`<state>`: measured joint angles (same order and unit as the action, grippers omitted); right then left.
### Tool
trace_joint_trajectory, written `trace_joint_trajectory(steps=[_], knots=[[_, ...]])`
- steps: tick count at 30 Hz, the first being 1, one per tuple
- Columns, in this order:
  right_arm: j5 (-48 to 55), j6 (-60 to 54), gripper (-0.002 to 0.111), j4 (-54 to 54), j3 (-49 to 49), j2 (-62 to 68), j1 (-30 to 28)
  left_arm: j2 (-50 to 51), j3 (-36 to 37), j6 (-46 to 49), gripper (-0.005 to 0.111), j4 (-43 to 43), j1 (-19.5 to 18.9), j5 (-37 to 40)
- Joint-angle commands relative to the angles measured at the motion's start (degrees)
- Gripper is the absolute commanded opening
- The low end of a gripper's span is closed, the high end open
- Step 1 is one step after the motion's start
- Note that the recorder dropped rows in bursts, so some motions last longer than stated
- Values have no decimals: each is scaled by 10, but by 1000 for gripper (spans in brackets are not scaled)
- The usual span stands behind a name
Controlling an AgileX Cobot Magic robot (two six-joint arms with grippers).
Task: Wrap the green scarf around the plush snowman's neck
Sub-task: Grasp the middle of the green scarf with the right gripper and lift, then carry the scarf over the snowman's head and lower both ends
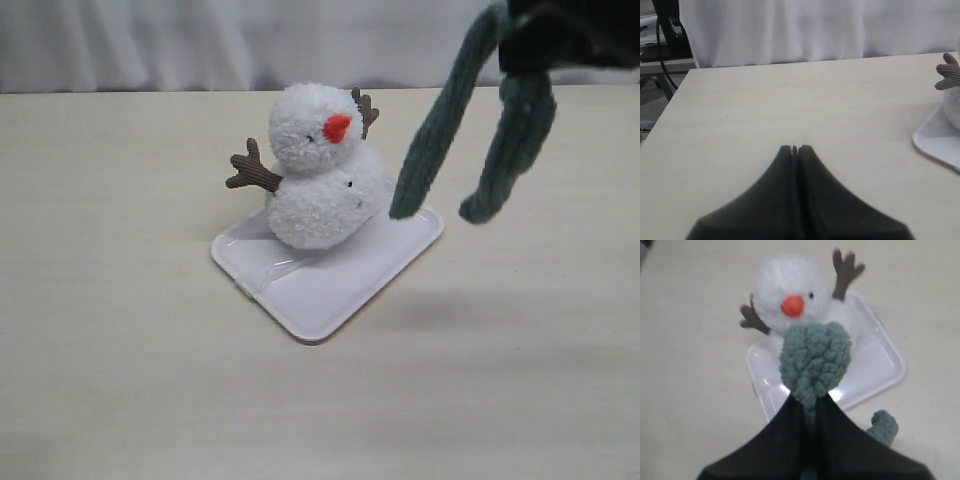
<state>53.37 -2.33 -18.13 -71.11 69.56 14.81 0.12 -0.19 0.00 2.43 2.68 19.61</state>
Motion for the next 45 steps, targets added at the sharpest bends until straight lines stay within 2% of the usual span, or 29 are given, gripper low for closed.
trace_joint_trajectory(steps=[1,4,7,9,11,13,15,19,20,22,26,30,33,35,40,42,45], knots=[[28,0,4,-38,-68,-20,0,-1,2,0,0,-1,0,-6],[58,-48,4,-67,-87,-10,23,-1,2,0,0,-1,0,-6],[68,-40,4,-35,-89,5,71,-1,2,0,0,-1,0,-6],[51,-30,4,19,-89,27,132,-1,2,0,0,-1,0,-6],[55,-134,4,56,-89,55,200,-1,2,0,0,-1,0,-6],[55,-167,4,115,-89,84,267,-1,2,0,0,-1,0,-6],[56,-196,4,203,-89,110,319,-1,2,0,0,-1,0,-6],[65,-219,4,509,-89,166,407,-1,2,0,0,-1,0,-6],[57,-221,4,615,-89,191,414,-1,2,0,0,-1,0,-6],[40,-221,4,736,-89,221,409,-1,2,0,0,-1,0,-6],[-38,-221,4,820,-89,254,387,-1,2,0,0,-1,0,-6],[-180,-242,4,820,-89,283,351,-1,2,0,0,-1,0,-6],[-222,-315,4,820,-89,302,336,-1,2,0,0,-1,0,-6],[-217,-345,4,820,-95,312,331,-1,2,0,0,-1,0,-6],[-198,-315,4,811,-102,287,338,-1,2,0,0,-1,0,-6],[-181,-321,4,758,-102,244,350,-1,2,0,0,-1,0,-6],[-133,-429,4,656,-64,173,359,-1,2,0,0,-1,0,-6]])
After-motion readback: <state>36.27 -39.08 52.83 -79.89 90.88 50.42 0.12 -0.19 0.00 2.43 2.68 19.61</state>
